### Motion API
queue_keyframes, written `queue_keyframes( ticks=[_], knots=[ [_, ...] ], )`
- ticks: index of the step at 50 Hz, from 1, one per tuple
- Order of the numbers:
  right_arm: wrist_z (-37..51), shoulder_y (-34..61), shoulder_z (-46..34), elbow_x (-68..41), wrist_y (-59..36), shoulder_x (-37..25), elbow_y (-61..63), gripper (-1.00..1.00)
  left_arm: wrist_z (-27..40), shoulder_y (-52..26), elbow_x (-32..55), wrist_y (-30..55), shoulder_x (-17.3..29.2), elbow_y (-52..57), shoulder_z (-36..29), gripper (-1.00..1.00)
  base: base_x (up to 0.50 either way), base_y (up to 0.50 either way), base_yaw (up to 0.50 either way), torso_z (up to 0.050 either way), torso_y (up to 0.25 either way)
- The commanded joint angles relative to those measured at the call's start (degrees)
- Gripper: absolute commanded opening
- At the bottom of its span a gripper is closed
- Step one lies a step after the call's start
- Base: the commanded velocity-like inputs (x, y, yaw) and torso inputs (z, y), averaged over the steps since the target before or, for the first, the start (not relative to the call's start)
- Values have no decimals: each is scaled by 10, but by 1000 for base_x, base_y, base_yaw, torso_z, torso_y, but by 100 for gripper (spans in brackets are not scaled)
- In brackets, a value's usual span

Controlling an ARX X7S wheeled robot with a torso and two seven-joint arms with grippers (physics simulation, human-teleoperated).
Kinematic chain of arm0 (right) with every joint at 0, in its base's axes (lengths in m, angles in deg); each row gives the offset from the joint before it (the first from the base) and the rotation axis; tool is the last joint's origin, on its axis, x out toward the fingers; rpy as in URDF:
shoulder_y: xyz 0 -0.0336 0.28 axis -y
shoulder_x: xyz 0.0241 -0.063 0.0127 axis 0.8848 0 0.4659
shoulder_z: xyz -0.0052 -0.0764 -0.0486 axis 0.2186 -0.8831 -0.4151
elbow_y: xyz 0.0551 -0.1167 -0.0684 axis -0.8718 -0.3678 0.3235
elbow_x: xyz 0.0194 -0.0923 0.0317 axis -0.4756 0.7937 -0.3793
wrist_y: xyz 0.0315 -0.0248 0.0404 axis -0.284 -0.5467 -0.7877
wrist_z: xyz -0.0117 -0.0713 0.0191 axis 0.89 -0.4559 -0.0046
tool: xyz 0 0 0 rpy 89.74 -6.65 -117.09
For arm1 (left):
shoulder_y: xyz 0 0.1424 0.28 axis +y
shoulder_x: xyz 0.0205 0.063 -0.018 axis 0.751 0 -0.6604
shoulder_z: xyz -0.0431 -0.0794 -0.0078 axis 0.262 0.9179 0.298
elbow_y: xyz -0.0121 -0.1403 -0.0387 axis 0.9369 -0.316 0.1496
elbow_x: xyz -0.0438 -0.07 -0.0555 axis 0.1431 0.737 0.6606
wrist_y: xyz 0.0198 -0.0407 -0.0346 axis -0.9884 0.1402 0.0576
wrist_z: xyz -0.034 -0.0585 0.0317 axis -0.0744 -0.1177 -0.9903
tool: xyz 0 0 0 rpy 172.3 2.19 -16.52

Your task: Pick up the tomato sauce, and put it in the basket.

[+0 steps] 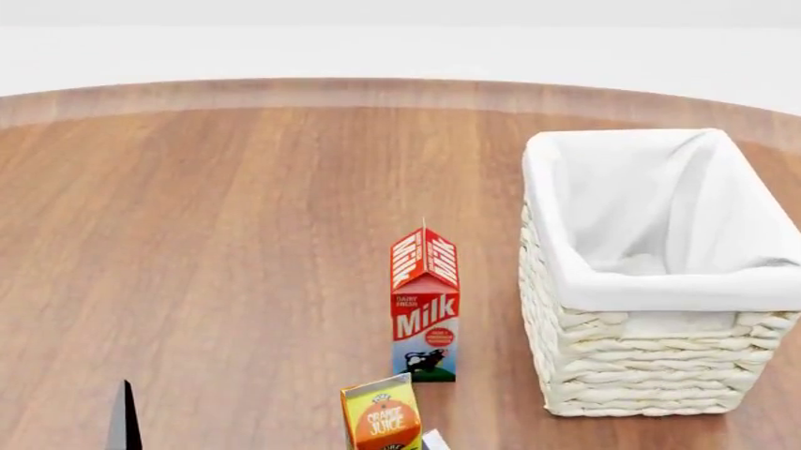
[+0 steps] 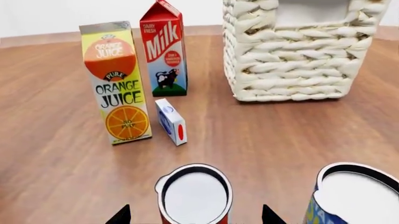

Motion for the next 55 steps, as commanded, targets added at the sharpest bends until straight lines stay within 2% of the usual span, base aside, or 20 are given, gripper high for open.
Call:
queue_keyframes(
  ticks=[1, 7, 9, 10, 11, 13, 15, 19, 26, 31, 32, 34, 39, 40, 41, 55],
  knots=[
    [4, 26, -6, 3, 14, 5, -42, 100, 4, -2, 2, -1, 3, -4, -2, 100, 0, 0, 0, 0, 0],
    [6, 55, -6, 8, 30, 9, -90, 100, 6, -3, 3, -1, 5, -5, -4, 100, 0, 0, 0, 0, 0],
    [11, 52, -6, 6, 11, 5, -66, 100, 7, -3, 3, -1, 5, -4, -4, 100, 0, 0, 0, 0, 0],
    [7, 65, -6, 8, 31, 10, -100, 100, 7, -3, 3, -1, 5, -5, -5, 100, 0, 0, 0, 0, 0],
    [13, 57, -6, 6, 6, 4, -67, 100, 7, -3, 4, -1, 6, -5, -5, 100, 0, 0, 0, 0, 0],
    [9, 73, -6, 6, 31, 10, -108, 100, 8, -3, 4, -1, 6, -5, -5, 100, 0, 0, 0, 0, 0],
    [16, 64, -7, 5, 2, 4, -71, 100, 9, -3, 3, -1, 7, -4, -6, 100, 0, 0, 0, 0, 0],
    [14, 76, -11, 11, 20, 7, -105, 100, 10, -3, 4, -1, 7, -6, -7, 100, 0, 0, 0, 0, 0],
    [22, 70, -18, 14, -25, -1, -72, 100, 12, -5, 5, 0, 9, -5, -9, 100, 0, 0, 0, 0, 0],
    [21, 75, -25, 17, -41, -4, -76, 100, 13, -5, 7, 0, 11, -5, -9, 100, 0, 0, 0, 0, 0],
    [18, 87, -27, 20, -16, 2, -116, 100, 14, -4, 6, 0, 11, -4, -10, 100, 0, 0, 0, 0, 0],
    [23, 76, -28, 18, -50, -5, -75, 100, 14, -5, 6, 0, 12, -6, -11, 100, 0, 0, 0, 0, 0],
    [23, 76, -30, 16, -47, -6, -77, 100, 16, -5, 7, -1, 13, -5, -11, 100, 0, 0, 0, 0, 0],
    [21, 88, -30, 20, -21, 0, -117, 100, 16, -6, 6, -1, 13, -6, -12, 100, 0, 0, 0, 0, 0],
    [25, 83, -30, 17, -38, -3, -95, -100, 16, -6, 6, -1, 13, -7, -12, 100, 0, 0, 0, 0, 0],
    [27, 74, -35, 13, -38, -9, -76, -100, 20, -9, 7, 1, 16, -10, -17, 100, 0, 0, 0, 0, 0]
  ],
)
